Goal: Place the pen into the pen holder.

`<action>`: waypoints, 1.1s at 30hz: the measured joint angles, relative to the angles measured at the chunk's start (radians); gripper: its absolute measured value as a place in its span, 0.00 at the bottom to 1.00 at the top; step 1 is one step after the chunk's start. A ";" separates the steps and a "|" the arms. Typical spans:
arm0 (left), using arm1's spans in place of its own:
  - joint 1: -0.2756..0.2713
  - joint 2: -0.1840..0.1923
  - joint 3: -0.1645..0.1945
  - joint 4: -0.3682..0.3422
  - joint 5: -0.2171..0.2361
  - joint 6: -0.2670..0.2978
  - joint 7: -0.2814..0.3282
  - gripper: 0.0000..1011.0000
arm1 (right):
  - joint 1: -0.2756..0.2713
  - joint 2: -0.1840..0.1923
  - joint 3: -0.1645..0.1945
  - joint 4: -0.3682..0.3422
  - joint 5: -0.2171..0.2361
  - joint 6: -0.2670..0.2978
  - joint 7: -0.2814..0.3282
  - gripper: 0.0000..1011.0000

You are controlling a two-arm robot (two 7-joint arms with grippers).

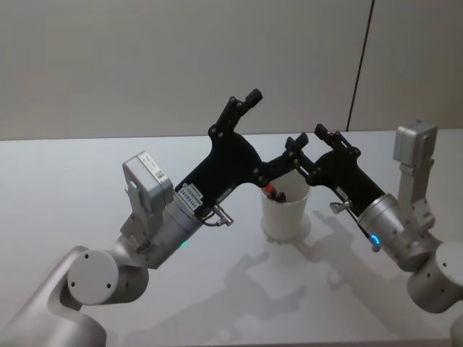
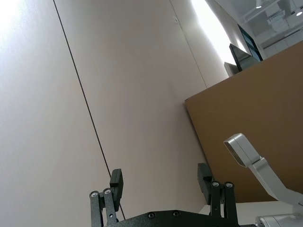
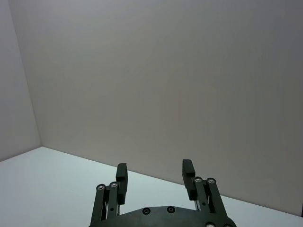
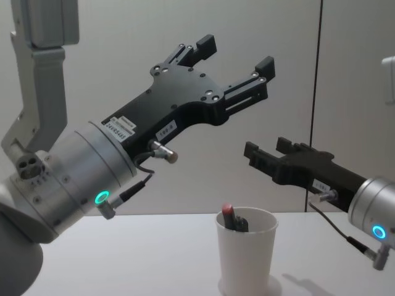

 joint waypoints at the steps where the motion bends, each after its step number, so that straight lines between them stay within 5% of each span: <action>1: 0.000 0.000 0.000 0.000 0.000 0.000 0.000 0.99 | 0.001 -0.001 0.000 0.002 0.000 -0.001 0.000 0.70; 12: 0.000 0.000 0.000 0.000 0.000 0.000 0.000 0.99 | 0.005 -0.004 -0.002 0.015 -0.001 -0.004 0.004 0.99; 33: 0.000 0.000 0.000 0.000 0.000 0.000 0.000 0.99 | 0.008 -0.006 -0.002 0.022 -0.001 -0.006 0.005 0.99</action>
